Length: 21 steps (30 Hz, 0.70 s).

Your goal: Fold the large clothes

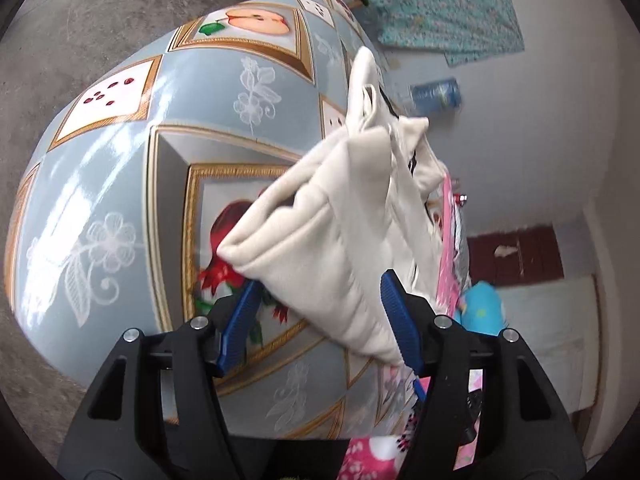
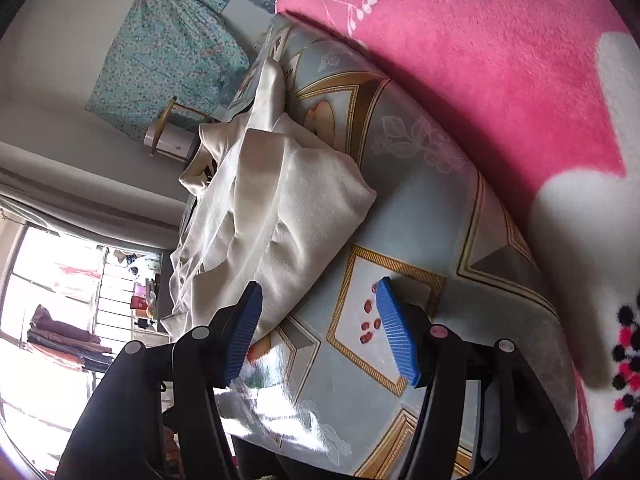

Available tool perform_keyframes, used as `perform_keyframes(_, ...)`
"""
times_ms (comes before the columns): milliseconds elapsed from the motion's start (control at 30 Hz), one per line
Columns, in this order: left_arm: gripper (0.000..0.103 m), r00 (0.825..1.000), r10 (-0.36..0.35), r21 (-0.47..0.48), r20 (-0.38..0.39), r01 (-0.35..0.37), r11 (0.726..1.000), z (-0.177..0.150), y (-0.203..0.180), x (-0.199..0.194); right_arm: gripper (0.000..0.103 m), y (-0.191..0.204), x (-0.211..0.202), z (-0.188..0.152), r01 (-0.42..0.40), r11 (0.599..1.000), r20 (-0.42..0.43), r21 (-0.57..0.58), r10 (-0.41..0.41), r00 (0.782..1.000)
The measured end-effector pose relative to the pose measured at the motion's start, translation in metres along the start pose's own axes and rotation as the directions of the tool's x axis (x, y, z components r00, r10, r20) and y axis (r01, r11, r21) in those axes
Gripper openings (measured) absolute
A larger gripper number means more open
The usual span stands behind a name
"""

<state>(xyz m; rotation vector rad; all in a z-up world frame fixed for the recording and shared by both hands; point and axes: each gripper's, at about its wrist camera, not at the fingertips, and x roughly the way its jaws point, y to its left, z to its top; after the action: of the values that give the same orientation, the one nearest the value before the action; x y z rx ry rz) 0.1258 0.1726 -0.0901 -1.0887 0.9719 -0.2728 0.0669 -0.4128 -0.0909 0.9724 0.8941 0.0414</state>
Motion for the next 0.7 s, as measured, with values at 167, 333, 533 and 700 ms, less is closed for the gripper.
perform_keyframes(167, 0.041, 0.981, 0.158, 0.089, 0.113, -0.168, 0.982, -0.001, -0.025, 0.014, 0.058, 0.006, 0.016, 0.018, 0.019, 0.999, 0.129, 0.027, -0.022, 0.991)
perform_keyframes(333, 0.015, 0.893, 0.349, 0.356, 0.286, -0.437, 0.826, -0.022, -0.070, 0.031, 0.033, 0.034, 0.030, 0.022, 0.170, 0.984, 0.206, -0.055, -0.155, 0.966)
perform_keyframes(533, 0.007, 0.766, 0.301, 0.579, 0.568, -0.632, 0.516, -0.076, -0.142, 0.011, 0.012, 0.093, -0.010, 0.006, 0.321, 0.916, 0.367, -0.241, -0.220, 0.904)
perform_keyframes(700, 0.007, 0.780, 0.249, 0.629, 0.574, -0.615, 0.476, -0.091, -0.162, -0.025, 0.011, 0.115, -0.047, -0.011, 0.340, 0.886, 0.409, -0.317, -0.196, 0.891)
